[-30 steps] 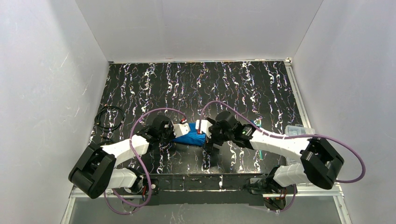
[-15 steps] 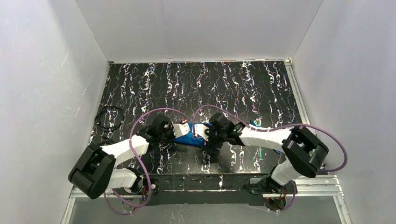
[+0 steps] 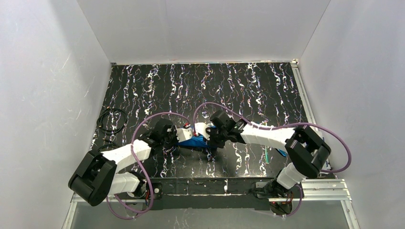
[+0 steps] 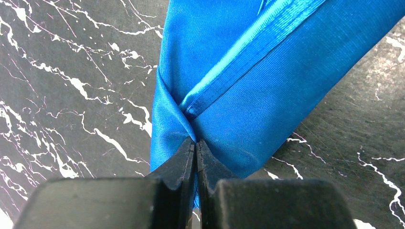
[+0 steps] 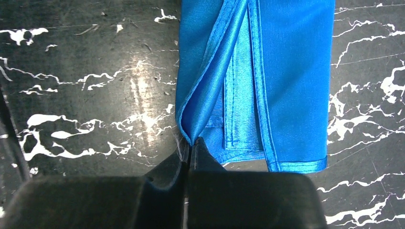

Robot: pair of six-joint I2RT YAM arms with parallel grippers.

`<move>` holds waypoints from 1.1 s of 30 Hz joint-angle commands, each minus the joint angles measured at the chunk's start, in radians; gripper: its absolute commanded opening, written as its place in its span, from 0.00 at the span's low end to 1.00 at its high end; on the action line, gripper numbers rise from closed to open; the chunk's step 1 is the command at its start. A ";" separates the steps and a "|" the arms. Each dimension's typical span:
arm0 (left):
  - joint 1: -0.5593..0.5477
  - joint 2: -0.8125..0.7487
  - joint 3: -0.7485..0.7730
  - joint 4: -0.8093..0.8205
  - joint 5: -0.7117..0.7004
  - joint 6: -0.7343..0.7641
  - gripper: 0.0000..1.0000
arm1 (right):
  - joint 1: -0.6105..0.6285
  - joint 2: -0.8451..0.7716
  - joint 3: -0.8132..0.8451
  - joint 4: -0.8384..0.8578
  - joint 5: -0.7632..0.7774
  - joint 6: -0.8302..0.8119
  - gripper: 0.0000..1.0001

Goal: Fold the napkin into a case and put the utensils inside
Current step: Pick up the 2/3-rectangle-folded napkin at the center of the board, then fold the 2/3-rectangle-folded napkin at the center of the board.

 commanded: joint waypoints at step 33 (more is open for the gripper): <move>0.002 -0.085 -0.080 -0.018 0.091 0.109 0.00 | -0.296 0.565 0.734 -0.792 -0.634 -0.179 0.01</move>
